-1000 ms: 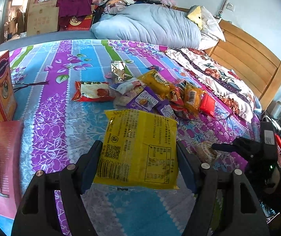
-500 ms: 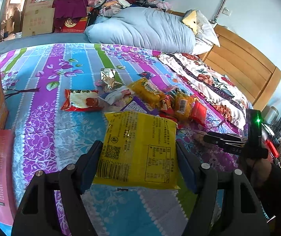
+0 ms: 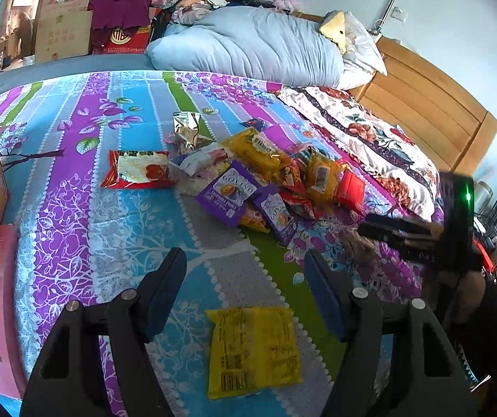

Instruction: Organize snacks

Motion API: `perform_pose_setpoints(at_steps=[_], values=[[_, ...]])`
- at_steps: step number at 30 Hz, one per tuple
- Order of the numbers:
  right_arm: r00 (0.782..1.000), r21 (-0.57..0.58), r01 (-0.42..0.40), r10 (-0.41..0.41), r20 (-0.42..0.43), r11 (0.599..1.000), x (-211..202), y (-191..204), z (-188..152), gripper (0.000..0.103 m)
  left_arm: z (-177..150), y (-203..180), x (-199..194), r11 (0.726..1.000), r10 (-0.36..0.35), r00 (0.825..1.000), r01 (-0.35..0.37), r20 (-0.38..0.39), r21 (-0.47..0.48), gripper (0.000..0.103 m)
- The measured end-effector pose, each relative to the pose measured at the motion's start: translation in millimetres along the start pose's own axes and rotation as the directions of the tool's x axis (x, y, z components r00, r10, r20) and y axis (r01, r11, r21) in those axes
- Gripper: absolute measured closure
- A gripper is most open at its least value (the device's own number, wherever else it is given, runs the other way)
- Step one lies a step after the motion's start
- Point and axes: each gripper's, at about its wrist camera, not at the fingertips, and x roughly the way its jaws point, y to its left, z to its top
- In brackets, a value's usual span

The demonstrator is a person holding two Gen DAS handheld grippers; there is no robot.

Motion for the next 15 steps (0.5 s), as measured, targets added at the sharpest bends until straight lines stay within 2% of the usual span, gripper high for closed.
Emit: perform_pose_setpoints(at_steps=[1,3,6,8,10,12,15], values=[[1.000,-0.005,-0.019,0.019,-0.001,1.000,0.1,3.8,2.5,0.050,-1.3,1.2,-0.6,1.000,-0.008,1.000,0.008,-0.010,0.000,0.031],[0.991,0.015,-0.124,0.125,-0.049,0.992,4.3,13.7,7.8,0.049,-5.6,4.6,-4.8,1.000,0.002,1.000,-0.002,-0.015,0.003,0.031],[0.974,-0.040,-0.210,0.206,-0.094,0.977,11.6,37.8,6.2,0.028,-12.6,16.7,-8.5,0.999,0.016,1.000,-0.017,-0.023,-0.037,0.031],[0.963,-0.101,-0.239,0.222,-0.152,0.966,22.7,60.6,1.8,0.028,-18.4,23.7,-9.3,0.998,0.022,0.999,-0.024,-0.034,-0.066,0.031],[0.947,-0.100,-0.287,0.266,-0.181,0.953,30.6,74.0,1.3,0.030,-24.8,24.5,-12.5,0.997,0.023,0.999,-0.025,-0.032,-0.069,0.031],[0.962,-0.136,-0.251,0.230,-0.149,0.958,31.9,81.8,6.0,0.030,-29.0,24.5,-13.4,0.997,0.018,0.999,-0.021,-0.039,-0.075,0.031],[0.988,-0.119,-0.136,0.125,-0.090,0.984,44.7,70.8,18.4,0.030,-34.8,24.5,-12.4,0.997,0.012,0.999,-0.015,-0.049,-0.081,0.031]])
